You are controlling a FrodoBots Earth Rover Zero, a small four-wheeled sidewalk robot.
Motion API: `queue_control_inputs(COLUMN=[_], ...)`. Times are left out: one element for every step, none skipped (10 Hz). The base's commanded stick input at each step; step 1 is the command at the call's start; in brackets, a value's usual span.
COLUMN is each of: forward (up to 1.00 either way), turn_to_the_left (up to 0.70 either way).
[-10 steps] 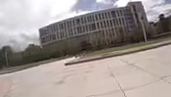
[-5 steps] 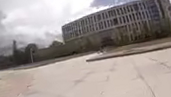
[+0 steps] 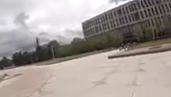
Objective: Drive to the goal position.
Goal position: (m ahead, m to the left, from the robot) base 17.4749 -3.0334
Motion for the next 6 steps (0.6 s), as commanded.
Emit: queue_control_inputs(forward=[0.7, 0.7, 0.7, 0.7, 0.7, 0.7], turn_to_the_left=[0.02, 0.02, 0.02, 0.02, 0.02, 0.02])
